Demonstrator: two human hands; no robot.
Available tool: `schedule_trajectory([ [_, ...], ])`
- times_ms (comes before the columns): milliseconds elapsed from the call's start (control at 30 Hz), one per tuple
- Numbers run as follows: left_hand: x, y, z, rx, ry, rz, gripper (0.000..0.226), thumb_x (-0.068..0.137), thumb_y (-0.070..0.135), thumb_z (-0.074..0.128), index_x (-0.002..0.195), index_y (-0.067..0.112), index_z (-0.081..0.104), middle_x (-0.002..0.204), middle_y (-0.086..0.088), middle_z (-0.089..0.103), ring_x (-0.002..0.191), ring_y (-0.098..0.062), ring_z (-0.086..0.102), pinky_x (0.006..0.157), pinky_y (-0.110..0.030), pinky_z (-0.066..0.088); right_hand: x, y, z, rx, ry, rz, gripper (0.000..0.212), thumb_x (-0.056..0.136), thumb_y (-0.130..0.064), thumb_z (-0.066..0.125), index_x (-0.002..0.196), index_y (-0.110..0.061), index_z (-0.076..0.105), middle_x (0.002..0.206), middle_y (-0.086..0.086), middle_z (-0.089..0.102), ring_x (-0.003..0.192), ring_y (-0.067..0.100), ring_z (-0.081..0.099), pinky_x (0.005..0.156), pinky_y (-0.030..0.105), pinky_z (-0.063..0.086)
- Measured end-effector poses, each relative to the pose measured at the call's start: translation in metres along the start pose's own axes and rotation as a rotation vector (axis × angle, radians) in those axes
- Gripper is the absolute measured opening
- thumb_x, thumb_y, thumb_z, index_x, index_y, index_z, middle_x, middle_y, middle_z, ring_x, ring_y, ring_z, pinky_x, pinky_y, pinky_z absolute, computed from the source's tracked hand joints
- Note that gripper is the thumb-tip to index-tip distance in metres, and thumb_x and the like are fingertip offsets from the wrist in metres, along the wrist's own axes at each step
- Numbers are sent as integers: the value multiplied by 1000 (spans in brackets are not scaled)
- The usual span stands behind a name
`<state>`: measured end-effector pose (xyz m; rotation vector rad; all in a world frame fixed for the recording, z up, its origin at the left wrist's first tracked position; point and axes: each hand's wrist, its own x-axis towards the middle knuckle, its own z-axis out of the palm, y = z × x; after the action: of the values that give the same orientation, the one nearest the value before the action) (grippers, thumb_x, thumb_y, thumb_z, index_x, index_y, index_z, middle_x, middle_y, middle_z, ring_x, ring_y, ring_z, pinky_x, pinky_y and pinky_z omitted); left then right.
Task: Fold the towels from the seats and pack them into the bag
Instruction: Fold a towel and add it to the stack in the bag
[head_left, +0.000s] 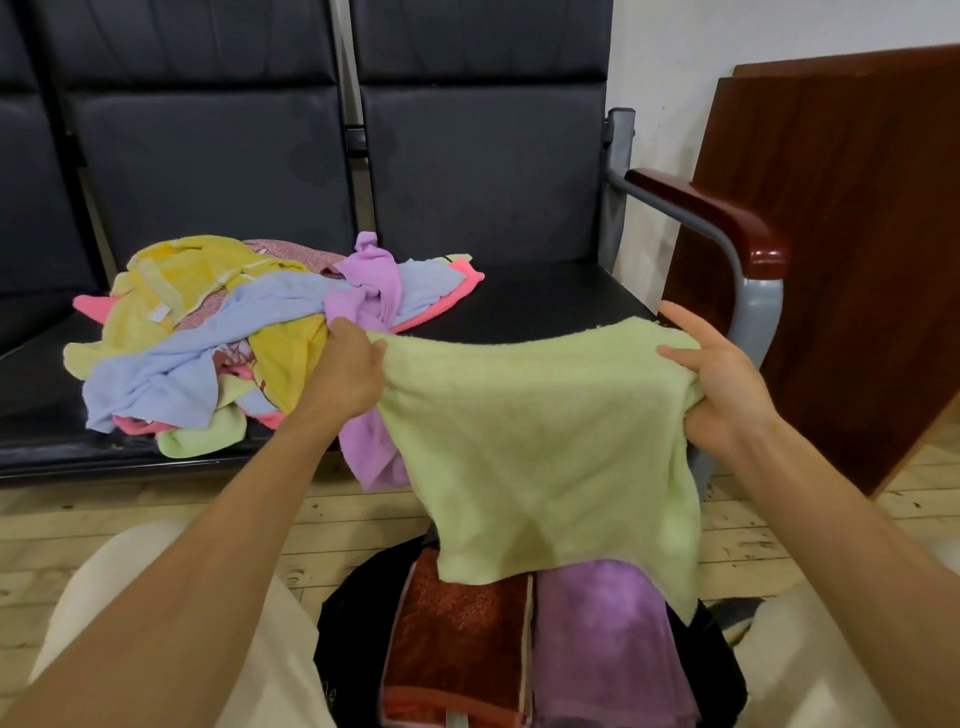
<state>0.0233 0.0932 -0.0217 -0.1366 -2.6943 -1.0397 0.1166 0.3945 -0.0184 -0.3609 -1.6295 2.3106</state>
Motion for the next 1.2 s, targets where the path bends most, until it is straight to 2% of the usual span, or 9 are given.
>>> schedule_trajectory([
  [200, -4, -6, 3, 122, 76, 88, 13, 104, 21, 34, 103, 9, 33, 70, -6, 43, 62, -22, 42, 60, -37, 32, -6, -3, 0, 19, 45, -29, 27, 86, -5, 65, 109, -18, 71, 113, 6, 71, 103, 23, 68, 80, 32, 57],
  [333, 0, -2, 2, 119, 63, 5, 30, 104, 19, 31, 91, -1, 50, 83, -18, 51, 82, -34, 52, 68, -41, 38, -1, 3, -3, 53, 116, 6, 24, 81, -16, 73, 105, -14, 72, 110, 7, 72, 102, 24, 68, 78, 35, 56],
  [433, 0, 6, 6, -404, -10, -207, 36, 103, 18, 34, 76, 5, 54, 85, -18, 60, 81, -31, 60, 69, -40, 52, 4, 8, -4, -50, 51, 15, 21, 93, -12, 60, 106, -25, 71, 119, 4, 68, 108, 22, 66, 86, 37, 55],
  [500, 3, 8, 7, -879, -117, -433, 25, 102, 19, 39, 85, 11, 56, 85, -8, 61, 75, -20, 59, 66, -31, 49, 5, 6, -4, -84, 16, 27, 32, 98, -8, 52, 109, -32, 69, 122, 4, 66, 107, 23, 67, 86, 38, 57],
  [600, 11, 6, -3, -1216, -225, -469, 17, 99, 23, 46, 103, 14, 60, 86, -3, 56, 73, -14, 52, 62, -25, 38, 2, -5, -4, -70, 23, 14, 41, 97, 0, 47, 111, -33, 67, 119, 3, 66, 104, 23, 68, 80, 37, 58],
  [833, 24, 56, -47, -1122, -222, -236, 29, 99, 15, 50, 125, 4, 56, 117, -11, 63, 100, -20, 63, 68, -25, 57, 6, -56, 13, -130, 177, -187, 17, 90, -8, 62, 97, -19, 73, 107, 7, 69, 104, 23, 63, 90, 39, 54],
  [967, 32, 90, -87, -884, -87, -122, 25, 101, 8, 43, 116, -1, 61, 104, -15, 65, 89, -22, 65, 78, -30, 55, 13, -92, 20, -304, 263, -379, 14, 91, -9, 63, 97, -19, 72, 112, 7, 66, 107, 22, 61, 93, 37, 51],
  [1067, 35, 106, -114, -723, -63, -76, 25, 99, 12, 43, 101, 7, 67, 92, -12, 63, 68, -20, 61, 51, -20, 48, 15, -116, 23, -436, 326, -474, 15, 88, -13, 67, 89, -27, 72, 113, 2, 67, 110, 20, 60, 92, 35, 52],
  [1200, 36, 116, -126, -781, -42, -167, 20, 89, 21, 53, 92, 10, 69, 97, -15, 59, 84, -27, 52, 72, -41, 40, 12, -136, 27, -482, 410, -464, 13, 86, -19, 70, 97, -24, 75, 111, -1, 68, 107, 16, 60, 82, 27, 50],
])
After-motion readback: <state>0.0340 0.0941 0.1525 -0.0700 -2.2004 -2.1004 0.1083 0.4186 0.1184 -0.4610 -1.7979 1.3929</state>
